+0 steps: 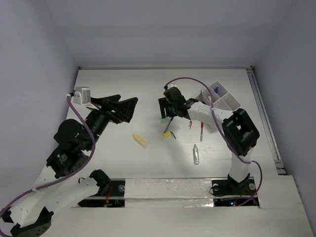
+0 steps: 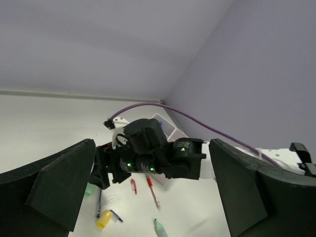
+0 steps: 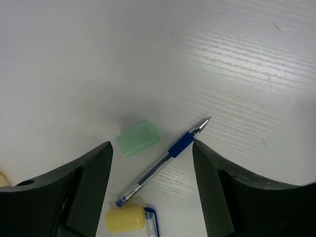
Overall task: Sort the stationery into containers
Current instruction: Move the stationery to the center of the board, then pick up the pen from the center of the board.
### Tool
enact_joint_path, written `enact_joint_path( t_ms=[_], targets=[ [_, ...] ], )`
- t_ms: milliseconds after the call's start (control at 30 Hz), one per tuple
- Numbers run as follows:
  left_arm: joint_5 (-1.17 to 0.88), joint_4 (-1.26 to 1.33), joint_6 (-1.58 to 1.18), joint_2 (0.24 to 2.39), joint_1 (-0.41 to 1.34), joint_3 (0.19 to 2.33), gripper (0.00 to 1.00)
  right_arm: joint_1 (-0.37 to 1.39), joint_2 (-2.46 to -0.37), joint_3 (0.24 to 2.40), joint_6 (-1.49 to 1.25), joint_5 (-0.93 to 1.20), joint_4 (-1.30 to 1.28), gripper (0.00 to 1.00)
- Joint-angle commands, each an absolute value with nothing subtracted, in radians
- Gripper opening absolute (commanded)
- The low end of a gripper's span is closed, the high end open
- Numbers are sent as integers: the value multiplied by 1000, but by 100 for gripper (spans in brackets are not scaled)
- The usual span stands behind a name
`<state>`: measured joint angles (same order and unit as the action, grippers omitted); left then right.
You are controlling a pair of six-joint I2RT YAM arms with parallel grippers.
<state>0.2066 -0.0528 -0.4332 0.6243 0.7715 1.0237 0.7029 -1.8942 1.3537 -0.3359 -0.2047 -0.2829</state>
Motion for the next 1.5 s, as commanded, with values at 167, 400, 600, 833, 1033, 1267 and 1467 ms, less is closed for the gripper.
enact_joint_path(
  t_ms=[167, 400, 600, 833, 1033, 1267, 1467],
  targets=[
    [218, -43, -373, 649, 775, 994, 99, 713, -1708, 1250, -376, -155, -207, 74],
    [127, -98, -367, 654, 775, 960, 99, 713, -1378, 925, -531, -251, -398, 74],
    [132, -126, -362, 608, 775, 868, 99, 713, -1140, 743, -686, -259, -624, 80],
    [113, -143, -307, 638, 766, 841, 99, 723, -1196, 683, -747, -290, -664, 100],
    [135, -147, -295, 638, 765, 836, 99, 733, -1325, 692, -730, -282, -585, 93],
    [146, -149, -296, 655, 765, 833, 94, 742, -1394, 703, -724, -285, -552, 49],
    [124, -150, -305, 675, 765, 833, 91, 773, -1417, 693, -756, -282, -548, 14]
  ],
)
